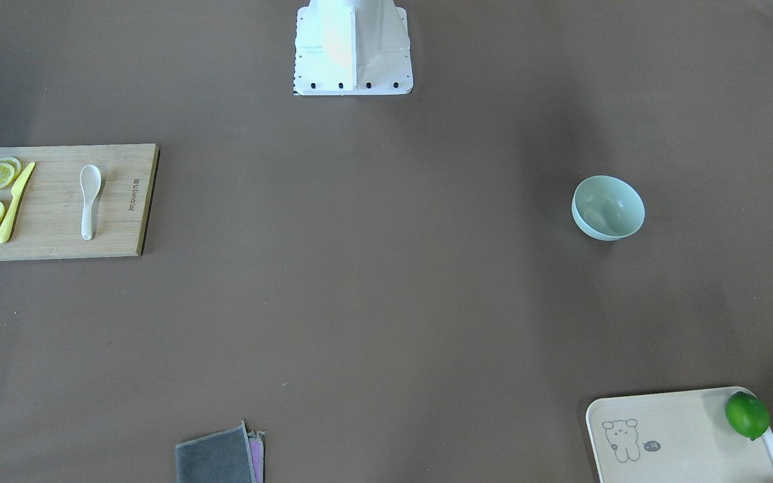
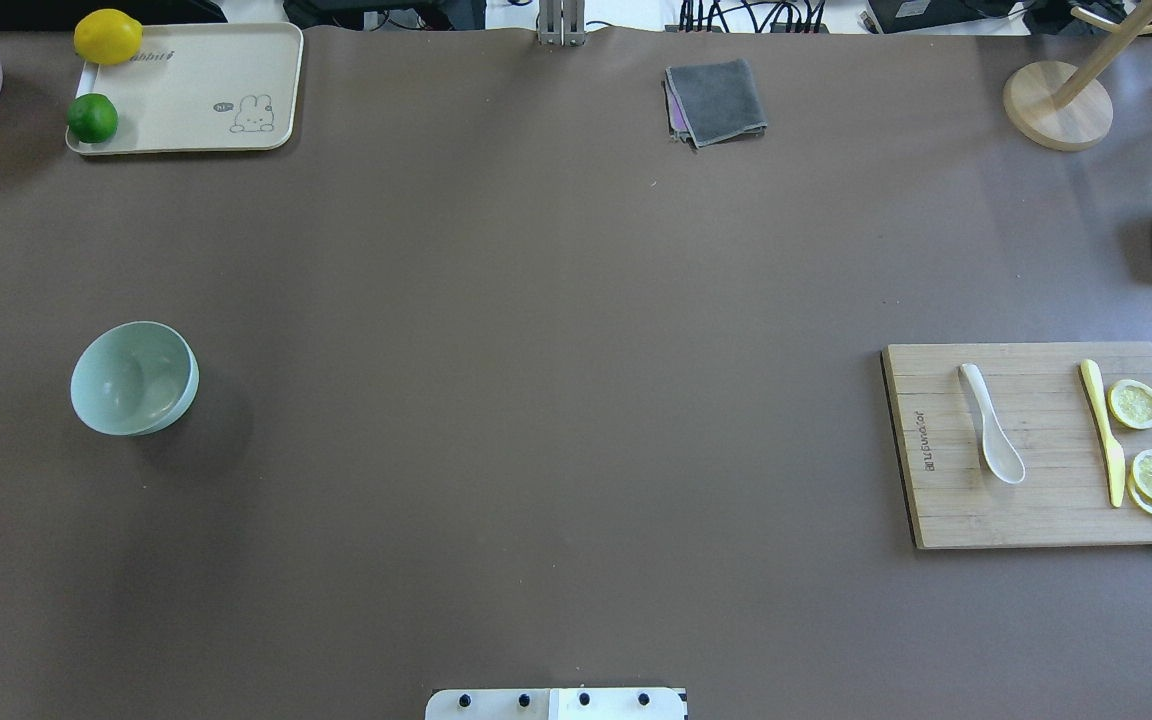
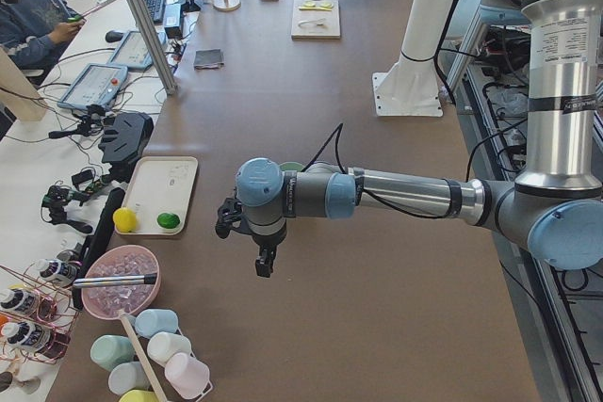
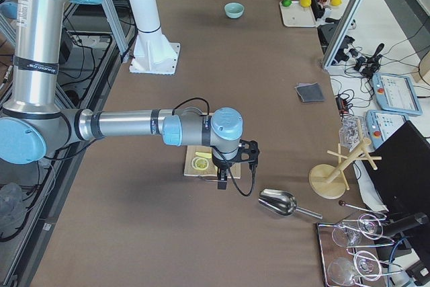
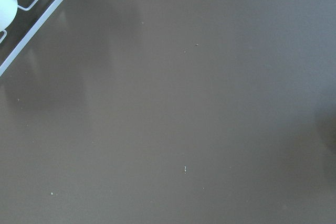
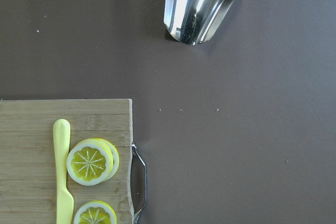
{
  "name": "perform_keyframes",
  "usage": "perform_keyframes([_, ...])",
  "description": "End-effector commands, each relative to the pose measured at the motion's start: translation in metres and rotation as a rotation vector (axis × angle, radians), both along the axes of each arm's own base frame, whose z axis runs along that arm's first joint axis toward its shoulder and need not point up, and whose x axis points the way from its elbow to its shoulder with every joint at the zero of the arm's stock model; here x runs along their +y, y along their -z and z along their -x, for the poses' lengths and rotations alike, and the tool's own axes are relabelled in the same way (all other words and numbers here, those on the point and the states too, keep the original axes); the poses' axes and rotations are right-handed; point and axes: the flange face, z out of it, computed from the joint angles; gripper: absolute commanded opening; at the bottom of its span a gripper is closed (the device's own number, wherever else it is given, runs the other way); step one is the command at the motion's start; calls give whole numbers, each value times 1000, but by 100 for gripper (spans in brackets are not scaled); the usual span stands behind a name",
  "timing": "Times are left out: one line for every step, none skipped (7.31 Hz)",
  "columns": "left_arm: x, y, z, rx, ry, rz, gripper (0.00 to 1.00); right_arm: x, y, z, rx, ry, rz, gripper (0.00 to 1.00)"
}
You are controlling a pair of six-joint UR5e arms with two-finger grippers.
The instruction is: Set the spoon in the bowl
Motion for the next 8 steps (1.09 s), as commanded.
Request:
perform_keyframes([4,-4,0,-3,-1,7,98,0,0,0,0,0,0,100])
perform_keyframes([4,-4,0,-3,-1,7,98,0,0,0,0,0,0,100])
perform_keyframes([5,-5,0,-3,-1,9,98,0,0,0,0,0,0,100])
perform_keyframes([4,-4,0,-3,-1,6,98,0,0,0,0,0,0,100])
perform_keyframes([4,-5,0,-3,0,10,98,0,0,0,-1,-1,1,100])
perform_keyframes([4,-6,-1,-3,-2,11,98,0,0,0,-1,-1,2,100])
perform_keyframes([5,-9,0,-4,-2,17,98,0,0,0,-1,-3,4,100])
perform_keyframes([9,-14,-1,-3,-2,25,98,0,0,0,-3,-3,4,100])
